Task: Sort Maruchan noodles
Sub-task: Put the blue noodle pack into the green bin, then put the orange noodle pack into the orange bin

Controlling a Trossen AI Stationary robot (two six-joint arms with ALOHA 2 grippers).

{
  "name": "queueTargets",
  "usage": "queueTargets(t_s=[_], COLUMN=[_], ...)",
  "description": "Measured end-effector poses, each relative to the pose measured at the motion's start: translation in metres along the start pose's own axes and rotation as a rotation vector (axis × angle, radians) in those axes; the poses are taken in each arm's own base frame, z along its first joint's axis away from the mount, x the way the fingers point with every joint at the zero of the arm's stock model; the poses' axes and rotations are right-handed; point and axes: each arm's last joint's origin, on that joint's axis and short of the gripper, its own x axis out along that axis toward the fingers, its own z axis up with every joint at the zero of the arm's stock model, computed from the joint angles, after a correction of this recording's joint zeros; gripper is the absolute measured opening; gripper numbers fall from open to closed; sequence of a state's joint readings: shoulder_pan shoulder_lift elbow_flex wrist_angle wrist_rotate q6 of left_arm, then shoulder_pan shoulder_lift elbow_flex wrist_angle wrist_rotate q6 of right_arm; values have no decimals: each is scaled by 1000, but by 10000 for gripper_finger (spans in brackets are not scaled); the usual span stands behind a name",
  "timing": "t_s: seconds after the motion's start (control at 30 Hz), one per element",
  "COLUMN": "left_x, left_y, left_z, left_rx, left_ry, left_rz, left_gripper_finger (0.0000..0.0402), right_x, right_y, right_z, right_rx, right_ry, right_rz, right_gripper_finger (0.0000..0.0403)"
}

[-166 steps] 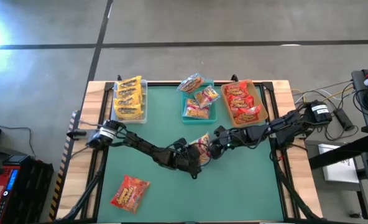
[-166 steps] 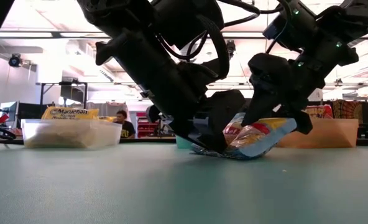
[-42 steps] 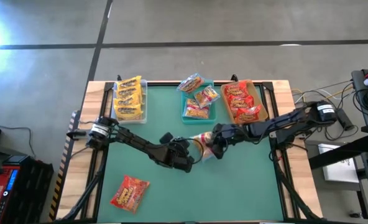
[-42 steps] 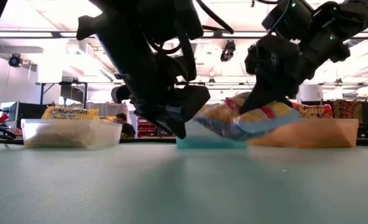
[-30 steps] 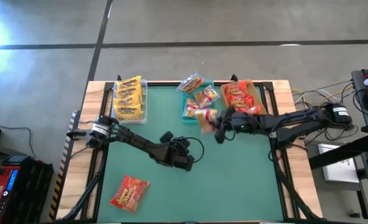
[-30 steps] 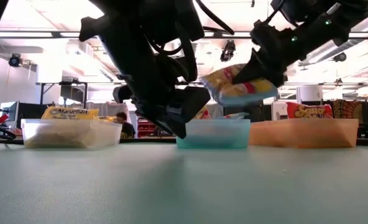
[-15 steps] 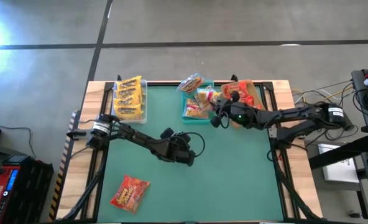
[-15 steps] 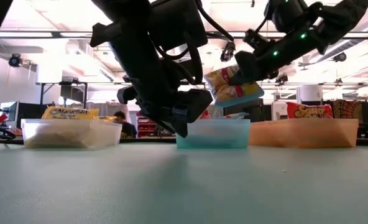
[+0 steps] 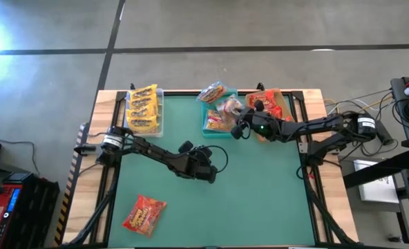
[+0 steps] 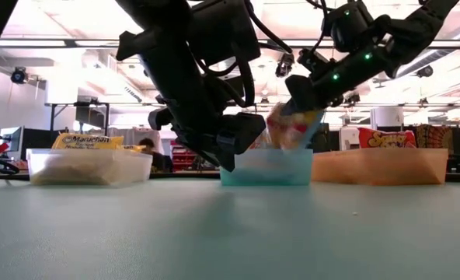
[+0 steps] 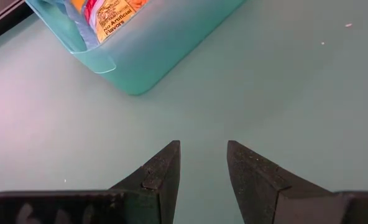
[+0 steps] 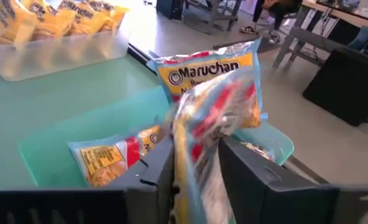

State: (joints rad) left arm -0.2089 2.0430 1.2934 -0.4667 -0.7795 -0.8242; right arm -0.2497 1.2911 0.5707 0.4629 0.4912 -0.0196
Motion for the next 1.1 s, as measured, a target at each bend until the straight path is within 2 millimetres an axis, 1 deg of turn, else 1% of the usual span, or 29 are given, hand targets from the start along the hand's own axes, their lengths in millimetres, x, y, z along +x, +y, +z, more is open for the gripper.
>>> queueTargets(t_s=[0.27,0.37,0.5,0.63,0.77,0.9,1.0,1.1], left_x=[0,0,0,-5,-7,-14,-22,-34], left_y=[0,0,0,0,3,6,11,22], left_z=[0,0,0,4,8,15,17,17], left_rx=[-2,-2,23,61,96,141,224,291], left_ry=[-1,0,14,29,31,66,130,225], left_rz=[-2,-3,-17,-52,-66,-134,-195,-223], left_gripper_finger=[116,116,116,116,116,116,116,113], right_x=[0,-1,-7,-16,-28,-40,-50,-61], right_y=[0,-1,-2,-1,6,19,33,46], right_z=[16,21,26,30,32,29,28,26], right_rx=[23,22,61,85,118,133,149,157], right_ry=[-42,-30,78,164,169,196,212,224], right_rz=[0,2,21,124,221,275,329,385], right_gripper_finger=[162,178,187,183,177,173,173,173])
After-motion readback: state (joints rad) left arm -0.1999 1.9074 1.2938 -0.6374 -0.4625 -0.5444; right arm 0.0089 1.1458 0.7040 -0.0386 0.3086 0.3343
